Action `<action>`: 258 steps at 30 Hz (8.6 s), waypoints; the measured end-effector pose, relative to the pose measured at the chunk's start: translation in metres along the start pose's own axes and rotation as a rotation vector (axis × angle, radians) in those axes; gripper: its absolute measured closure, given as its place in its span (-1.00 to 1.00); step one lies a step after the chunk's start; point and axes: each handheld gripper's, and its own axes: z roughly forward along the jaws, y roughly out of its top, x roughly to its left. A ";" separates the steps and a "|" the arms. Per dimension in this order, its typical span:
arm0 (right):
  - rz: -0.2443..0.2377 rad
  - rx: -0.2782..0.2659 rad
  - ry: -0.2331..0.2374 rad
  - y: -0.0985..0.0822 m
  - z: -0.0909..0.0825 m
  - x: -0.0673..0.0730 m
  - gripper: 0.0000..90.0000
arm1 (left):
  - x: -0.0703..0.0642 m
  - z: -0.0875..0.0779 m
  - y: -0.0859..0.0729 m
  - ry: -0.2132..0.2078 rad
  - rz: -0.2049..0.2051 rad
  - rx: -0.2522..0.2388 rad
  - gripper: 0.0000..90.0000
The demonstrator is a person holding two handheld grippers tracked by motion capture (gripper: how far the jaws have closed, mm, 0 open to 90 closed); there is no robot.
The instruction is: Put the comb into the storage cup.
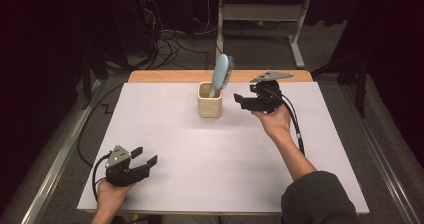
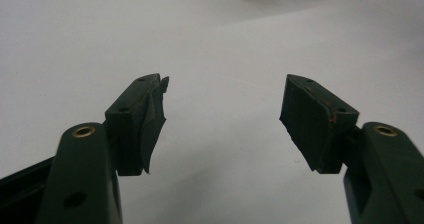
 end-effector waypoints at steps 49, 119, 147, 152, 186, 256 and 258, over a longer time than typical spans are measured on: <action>0.042 -0.030 -0.028 -0.037 -0.038 -0.023 -0.33 | 0.000 0.000 0.000 0.001 -0.008 -0.002 -0.24; 0.078 -0.085 -0.038 -0.082 -0.080 -0.033 -0.41 | 0.000 0.000 0.000 -0.004 -0.015 -0.008 -0.23; 0.104 -0.115 -0.057 -0.103 -0.098 -0.038 -0.40 | 0.000 0.000 -0.001 -0.002 -0.015 -0.008 -0.23; 0.105 -0.116 -0.060 -0.107 -0.102 -0.038 -0.40 | 0.000 0.000 -0.001 0.000 -0.015 -0.008 -0.23; 0.135 -0.161 -0.071 -0.136 -0.131 -0.040 -0.40 | -0.001 -0.002 -0.001 0.007 -0.014 -0.011 -0.23; 0.129 -0.161 -0.120 -0.183 -0.162 -0.027 -0.43 | -0.003 -0.005 -0.002 0.010 -0.015 -0.020 -0.22; 0.132 -0.158 -0.121 -0.184 -0.162 -0.027 -0.44 | -0.003 -0.005 -0.002 0.010 -0.015 -0.020 -0.22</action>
